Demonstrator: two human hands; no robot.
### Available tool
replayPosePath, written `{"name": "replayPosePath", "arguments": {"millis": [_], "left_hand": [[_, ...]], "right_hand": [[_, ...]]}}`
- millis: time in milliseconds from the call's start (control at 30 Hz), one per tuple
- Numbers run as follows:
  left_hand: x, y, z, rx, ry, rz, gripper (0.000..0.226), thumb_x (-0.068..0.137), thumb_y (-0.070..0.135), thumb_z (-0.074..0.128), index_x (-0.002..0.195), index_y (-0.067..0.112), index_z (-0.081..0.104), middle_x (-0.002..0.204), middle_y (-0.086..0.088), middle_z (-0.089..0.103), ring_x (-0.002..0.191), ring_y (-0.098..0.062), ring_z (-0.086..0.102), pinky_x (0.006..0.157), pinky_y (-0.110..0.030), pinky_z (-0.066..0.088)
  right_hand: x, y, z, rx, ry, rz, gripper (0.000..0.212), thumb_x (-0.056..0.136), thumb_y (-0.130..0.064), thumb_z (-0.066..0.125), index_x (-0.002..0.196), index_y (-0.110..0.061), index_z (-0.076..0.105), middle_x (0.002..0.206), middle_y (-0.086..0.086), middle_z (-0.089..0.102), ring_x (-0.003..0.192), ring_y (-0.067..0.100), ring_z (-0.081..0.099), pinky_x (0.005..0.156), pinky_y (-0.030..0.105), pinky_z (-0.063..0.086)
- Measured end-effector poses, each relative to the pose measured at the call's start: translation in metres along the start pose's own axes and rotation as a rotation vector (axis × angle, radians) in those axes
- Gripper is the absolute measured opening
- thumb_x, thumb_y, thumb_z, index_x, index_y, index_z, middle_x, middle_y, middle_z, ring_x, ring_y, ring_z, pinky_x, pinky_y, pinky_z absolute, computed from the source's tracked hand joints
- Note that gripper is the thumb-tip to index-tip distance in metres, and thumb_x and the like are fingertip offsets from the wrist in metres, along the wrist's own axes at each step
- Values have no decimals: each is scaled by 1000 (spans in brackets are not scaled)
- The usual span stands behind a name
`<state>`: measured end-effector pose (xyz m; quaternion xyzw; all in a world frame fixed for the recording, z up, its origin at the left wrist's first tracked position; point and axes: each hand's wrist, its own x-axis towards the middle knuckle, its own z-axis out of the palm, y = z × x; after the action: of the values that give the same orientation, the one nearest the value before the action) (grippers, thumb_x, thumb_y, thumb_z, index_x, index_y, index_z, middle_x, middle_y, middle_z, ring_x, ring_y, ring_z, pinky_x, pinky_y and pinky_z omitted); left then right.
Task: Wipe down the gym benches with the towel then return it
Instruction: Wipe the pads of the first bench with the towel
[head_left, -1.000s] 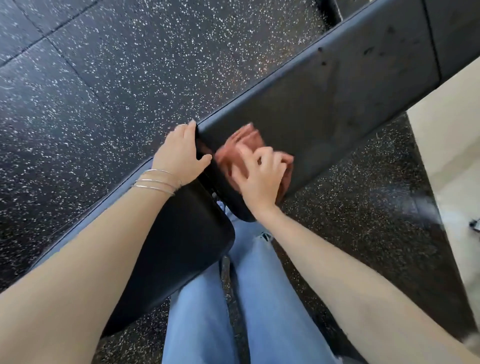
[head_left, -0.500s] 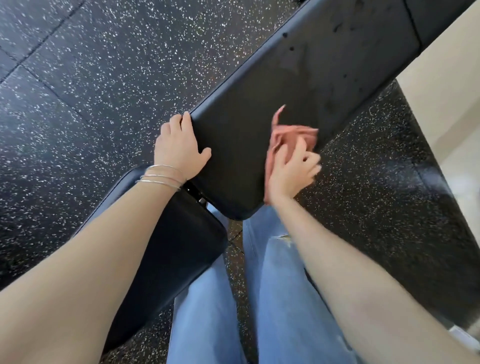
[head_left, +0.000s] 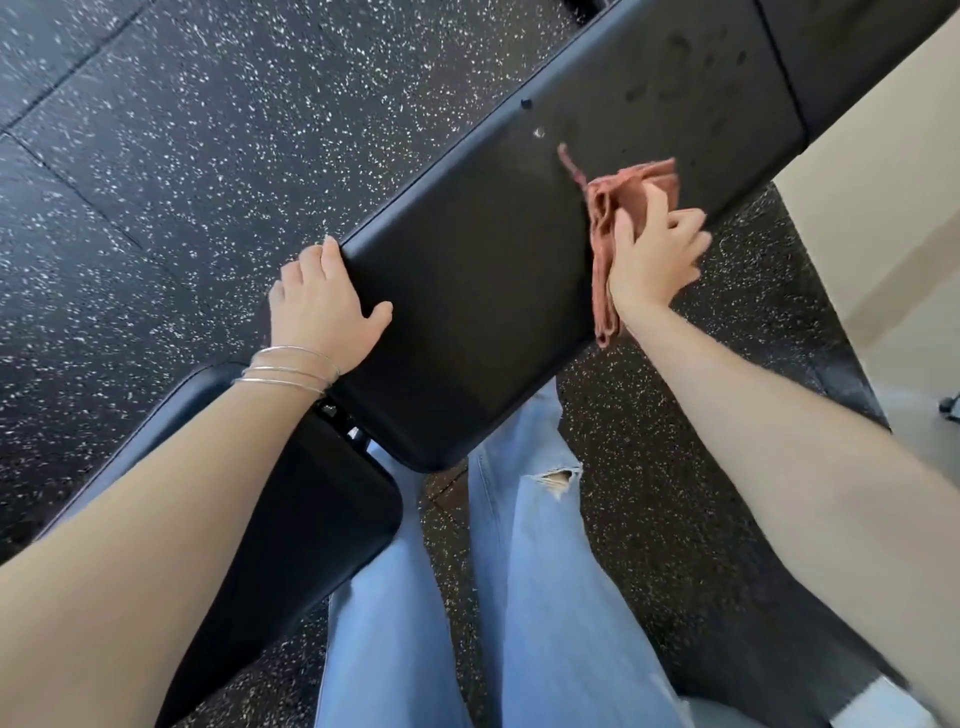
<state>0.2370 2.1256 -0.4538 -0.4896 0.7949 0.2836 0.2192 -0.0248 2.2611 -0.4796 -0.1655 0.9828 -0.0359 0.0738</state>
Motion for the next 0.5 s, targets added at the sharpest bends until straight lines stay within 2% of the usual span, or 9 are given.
{"name": "replayPosePath", "arguments": {"millis": [33,67,167,233,300,333,367,467,500], "left_hand": [[1,3,0,-1,4,-18,84,86,42,60,145,-2,21,145,-24,33,131,-42,34,108,-51,28],[3,7,1,-4,7,-37,85,86,44,60,145,-2,21,145,-23,33,131,-42,34,109,-51,27],[10,21,-1,-13,19,-60,84,85,46,59,146,1,21,145,-22,34,130,-42,35,109,-51,28],[16,32,-4,-25,22,-46,84,86,46,59,147,4,21,146,-20,34,131,-41,35,109,-50,28],[23,45,-8,-36,23,-30,83,86,45,58,148,5,20,146,-19,33,131,-40,34,108,-50,28],[26,52,-9,-40,25,-25,83,86,44,59,148,5,21,146,-19,33,130,-40,34,108,-50,29],[29,58,-10,-40,29,-22,82,86,44,59,147,5,21,146,-19,34,130,-40,35,108,-49,29],[36,71,-11,-45,34,-40,82,85,44,60,147,5,22,146,-18,34,130,-39,35,109,-49,29],[38,75,-12,-49,31,-52,83,85,44,60,147,5,22,146,-18,34,131,-39,34,110,-48,28]], "right_hand": [[3,-10,2,-13,-7,49,35,93,-41,50,126,-32,51,116,10,45,108,31,40,85,47,41],[-2,-19,5,-23,-14,21,35,93,-41,49,127,-31,51,114,10,46,106,32,41,82,46,40],[-42,-43,10,-70,-41,-421,33,91,-41,47,120,-30,54,101,9,50,91,31,45,68,42,38],[-37,-49,9,-77,-110,-717,32,89,-41,42,115,-29,57,95,9,52,85,31,47,64,41,39],[-6,-56,3,-85,-129,-860,32,88,-42,41,113,-31,58,94,8,53,85,30,48,65,40,39],[12,-60,0,-94,-111,-848,30,89,-41,43,113,-32,58,96,8,52,88,30,48,66,39,38],[32,-67,0,-87,-71,-757,29,90,-42,45,115,-33,57,100,7,52,92,29,47,68,39,37],[100,-104,-1,26,-4,-213,32,93,-46,45,124,-36,51,120,5,46,110,26,41,82,40,39],[112,-115,-4,19,-17,-114,34,94,-47,44,126,-36,50,125,5,44,113,25,39,86,41,39]]}}
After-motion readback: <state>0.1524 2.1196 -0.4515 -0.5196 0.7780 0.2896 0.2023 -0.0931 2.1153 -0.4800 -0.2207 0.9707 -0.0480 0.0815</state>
